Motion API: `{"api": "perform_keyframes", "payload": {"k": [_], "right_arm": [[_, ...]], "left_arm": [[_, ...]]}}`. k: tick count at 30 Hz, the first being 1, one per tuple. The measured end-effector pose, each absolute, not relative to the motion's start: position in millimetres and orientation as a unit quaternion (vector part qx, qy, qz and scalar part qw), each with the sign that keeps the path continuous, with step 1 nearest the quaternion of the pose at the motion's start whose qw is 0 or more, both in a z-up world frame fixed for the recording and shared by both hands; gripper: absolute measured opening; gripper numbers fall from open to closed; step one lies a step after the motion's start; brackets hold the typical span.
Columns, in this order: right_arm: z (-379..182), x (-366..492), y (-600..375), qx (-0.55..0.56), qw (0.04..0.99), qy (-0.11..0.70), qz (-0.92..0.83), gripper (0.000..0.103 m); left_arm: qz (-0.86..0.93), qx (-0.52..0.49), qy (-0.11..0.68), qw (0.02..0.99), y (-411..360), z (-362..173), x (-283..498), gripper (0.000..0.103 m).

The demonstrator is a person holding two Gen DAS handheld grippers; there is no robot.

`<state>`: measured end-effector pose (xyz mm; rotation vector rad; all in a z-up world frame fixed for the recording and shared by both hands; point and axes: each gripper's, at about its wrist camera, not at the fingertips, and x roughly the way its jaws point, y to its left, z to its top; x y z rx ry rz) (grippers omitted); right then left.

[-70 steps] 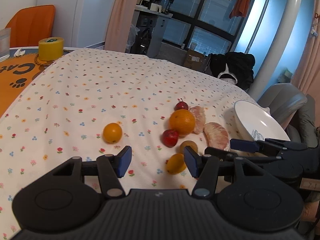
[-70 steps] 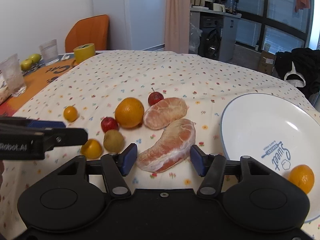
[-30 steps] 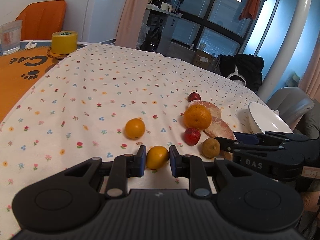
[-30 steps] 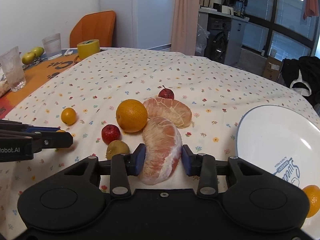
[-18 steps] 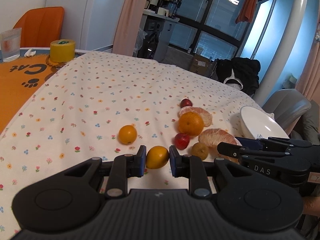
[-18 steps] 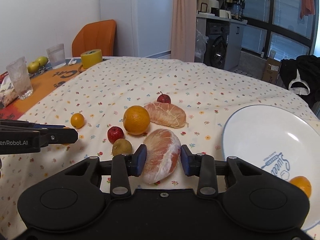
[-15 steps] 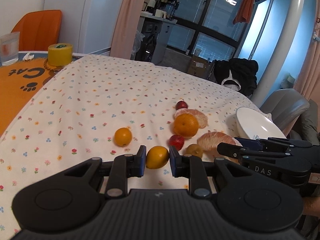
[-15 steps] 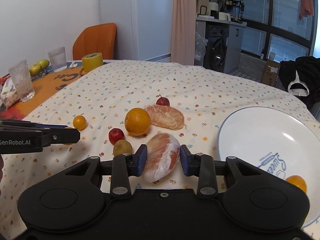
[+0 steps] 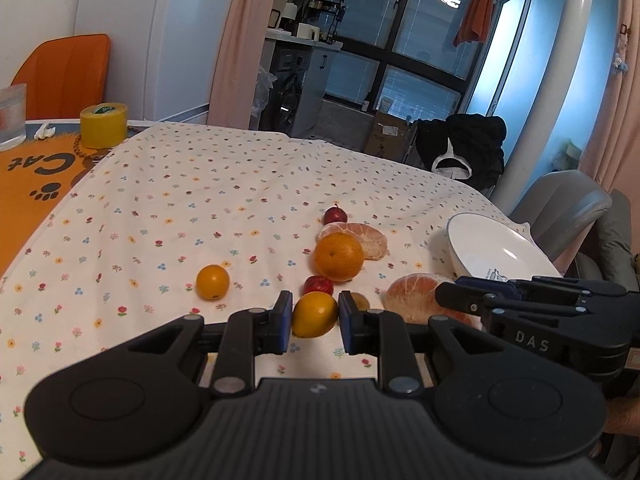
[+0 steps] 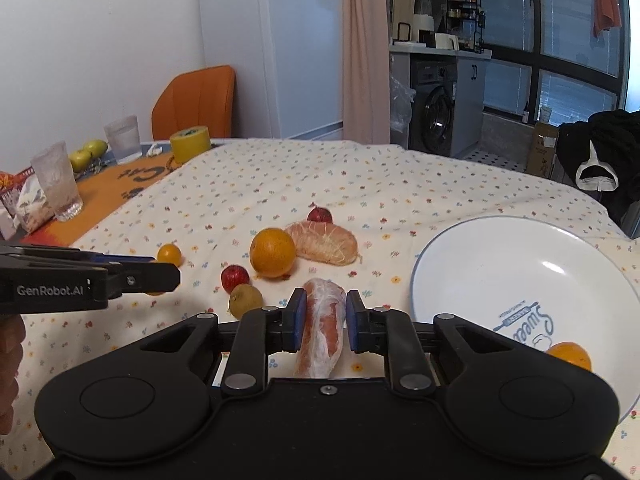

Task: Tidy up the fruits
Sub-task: 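Carry the pomelo segment and yellow citrus in both tools over the plate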

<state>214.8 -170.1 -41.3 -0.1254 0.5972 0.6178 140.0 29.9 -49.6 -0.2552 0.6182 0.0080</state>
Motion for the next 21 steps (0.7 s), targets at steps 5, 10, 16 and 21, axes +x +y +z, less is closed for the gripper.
{"api": "perform_keyframes", "payload": {"k": [5, 10, 16, 21], "right_arm": [[-35, 215, -179, -0.054, 0.909, 0.283, 0.302, 0.018], [-29, 212, -191, -0.048, 0.913, 0.270, 0.301, 0.017], [-14, 215, -212, -0.034, 0.924, 0.250, 0.287, 0.017], [-7, 220, -234, -0.024, 0.934, 0.238, 0.267, 0.017]], "left_arm": [[-0.003, -0.118, 0.298, 0.947, 21, -44, 143, 0.023], [-0.012, -0.110, 0.294, 0.949, 8, -38, 146, 0.023], [-0.024, -0.100, 0.284, 0.953, -8, -28, 153, 0.023], [-0.038, -0.093, 0.280, 0.955, -23, -22, 162, 0.023]]}}
